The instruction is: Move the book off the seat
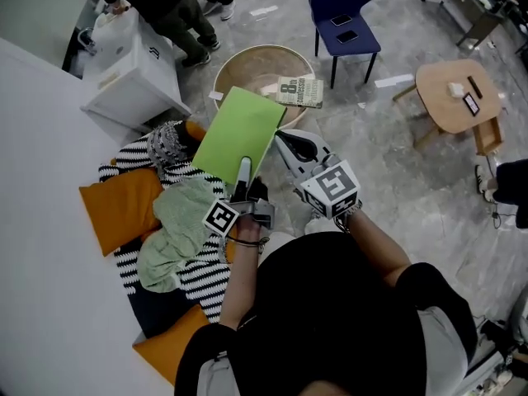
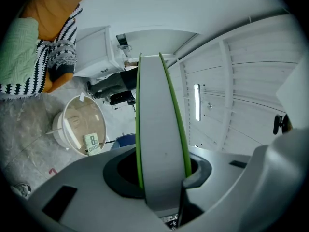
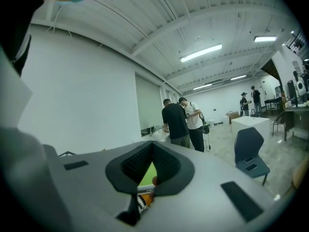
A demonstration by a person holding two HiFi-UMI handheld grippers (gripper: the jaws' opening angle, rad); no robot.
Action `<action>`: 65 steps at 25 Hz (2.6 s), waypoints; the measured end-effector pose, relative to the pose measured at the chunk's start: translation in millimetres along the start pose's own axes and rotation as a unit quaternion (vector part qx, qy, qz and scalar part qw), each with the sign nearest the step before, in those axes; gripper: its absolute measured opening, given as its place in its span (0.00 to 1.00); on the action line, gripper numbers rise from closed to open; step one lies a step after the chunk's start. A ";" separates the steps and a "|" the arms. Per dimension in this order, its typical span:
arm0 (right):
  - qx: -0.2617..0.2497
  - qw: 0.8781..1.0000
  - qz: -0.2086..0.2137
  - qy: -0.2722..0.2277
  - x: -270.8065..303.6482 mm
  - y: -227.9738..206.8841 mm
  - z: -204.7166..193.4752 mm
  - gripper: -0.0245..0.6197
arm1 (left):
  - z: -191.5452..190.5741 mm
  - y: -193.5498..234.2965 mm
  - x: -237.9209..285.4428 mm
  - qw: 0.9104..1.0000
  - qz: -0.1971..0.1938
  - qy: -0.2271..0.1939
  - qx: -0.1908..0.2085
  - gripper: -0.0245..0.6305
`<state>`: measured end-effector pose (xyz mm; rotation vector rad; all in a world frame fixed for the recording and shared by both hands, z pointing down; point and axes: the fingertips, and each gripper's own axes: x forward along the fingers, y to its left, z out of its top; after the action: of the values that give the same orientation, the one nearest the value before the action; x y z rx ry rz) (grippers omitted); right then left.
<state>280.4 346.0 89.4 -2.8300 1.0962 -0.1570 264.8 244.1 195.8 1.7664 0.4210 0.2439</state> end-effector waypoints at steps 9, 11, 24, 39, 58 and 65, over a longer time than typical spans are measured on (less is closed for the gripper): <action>0.030 0.999 -0.004 0.025 2.9 -62.7 -22.2 0.06 | -18.7 30.2 29.2 0.999 0.040 -0.018 -0.012 0.27; 0.036 0.999 -0.006 0.028 11.5 -70.9 -24.5 0.06 | -18.9 39.0 35.1 0.999 0.049 -0.016 -0.012 0.27; 0.010 0.998 -0.024 0.058 132.7 -117.1 -23.4 0.06 | 55.9 113.7 121.3 0.998 0.041 0.007 -0.042 0.27; 0.030 0.993 -0.014 0.110 270.5 -135.5 -63.0 0.06 | 142.6 203.2 194.1 0.996 0.065 0.043 -0.045 0.27; 0.081 0.974 0.045 0.207 340.1 -157.1 -220.3 0.06 | 148.7 388.9 198.5 0.987 0.134 0.042 -0.076 0.27; 0.085 0.965 0.069 0.238 359.6 -164.1 -301.6 0.06 | 145.1 457.7 201.1 0.986 0.136 0.028 -0.091 0.27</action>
<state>613.7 206.2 430.8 -2.6128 1.2817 -0.9114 572.5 108.6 593.2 1.6374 0.1888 0.5120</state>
